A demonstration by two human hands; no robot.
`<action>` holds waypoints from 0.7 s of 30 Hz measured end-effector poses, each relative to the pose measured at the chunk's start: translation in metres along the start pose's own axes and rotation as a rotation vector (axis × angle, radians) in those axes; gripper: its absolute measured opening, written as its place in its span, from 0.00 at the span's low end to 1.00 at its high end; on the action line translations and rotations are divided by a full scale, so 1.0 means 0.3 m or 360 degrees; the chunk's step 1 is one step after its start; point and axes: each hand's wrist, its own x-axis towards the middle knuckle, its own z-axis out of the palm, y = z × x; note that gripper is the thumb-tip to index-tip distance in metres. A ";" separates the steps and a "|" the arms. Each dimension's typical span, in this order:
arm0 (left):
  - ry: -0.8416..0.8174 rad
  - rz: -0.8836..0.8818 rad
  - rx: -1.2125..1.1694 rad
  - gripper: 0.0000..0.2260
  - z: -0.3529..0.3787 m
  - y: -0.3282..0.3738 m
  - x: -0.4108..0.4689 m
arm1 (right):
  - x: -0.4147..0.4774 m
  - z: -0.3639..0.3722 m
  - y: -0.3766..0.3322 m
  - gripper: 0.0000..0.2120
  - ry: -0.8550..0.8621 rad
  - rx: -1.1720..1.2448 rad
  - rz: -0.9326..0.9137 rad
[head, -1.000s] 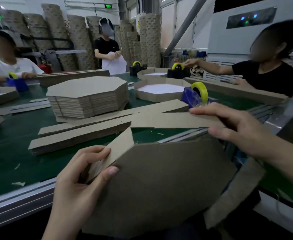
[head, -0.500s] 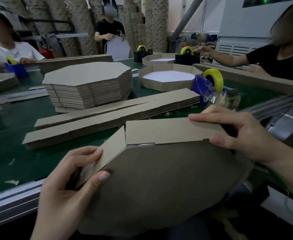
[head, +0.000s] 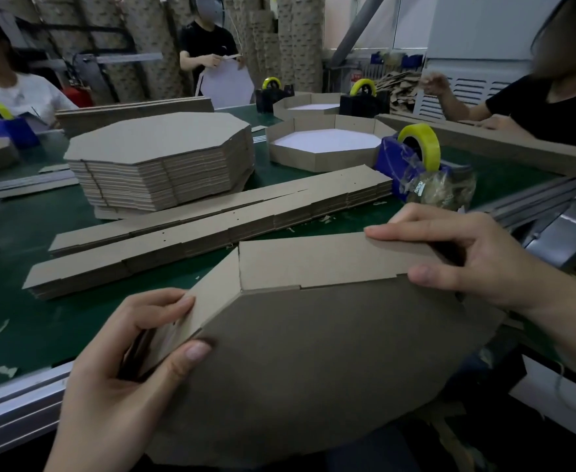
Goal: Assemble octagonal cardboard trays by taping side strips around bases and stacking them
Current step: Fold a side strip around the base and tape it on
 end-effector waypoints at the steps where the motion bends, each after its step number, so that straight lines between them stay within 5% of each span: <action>1: -0.0011 0.0002 0.0015 0.15 -0.002 -0.002 0.001 | 0.002 -0.001 0.000 0.21 -0.0006 -0.0005 0.0002; 7: -0.0163 0.0116 0.0127 0.16 0.001 0.041 0.043 | 0.018 0.002 -0.003 0.21 -0.0051 -0.0055 -0.0006; 11: -0.0528 0.0492 0.0568 0.18 0.066 0.164 0.153 | 0.037 0.010 -0.012 0.21 -0.0094 -0.0042 -0.0008; 15: -0.0804 0.0577 0.0874 0.16 0.132 0.223 0.220 | 0.055 0.012 -0.016 0.21 -0.0160 -0.0009 -0.0008; 21: -0.0750 0.0475 0.0827 0.15 0.151 0.213 0.216 | 0.084 -0.002 -0.003 0.16 -0.0255 0.0333 0.0205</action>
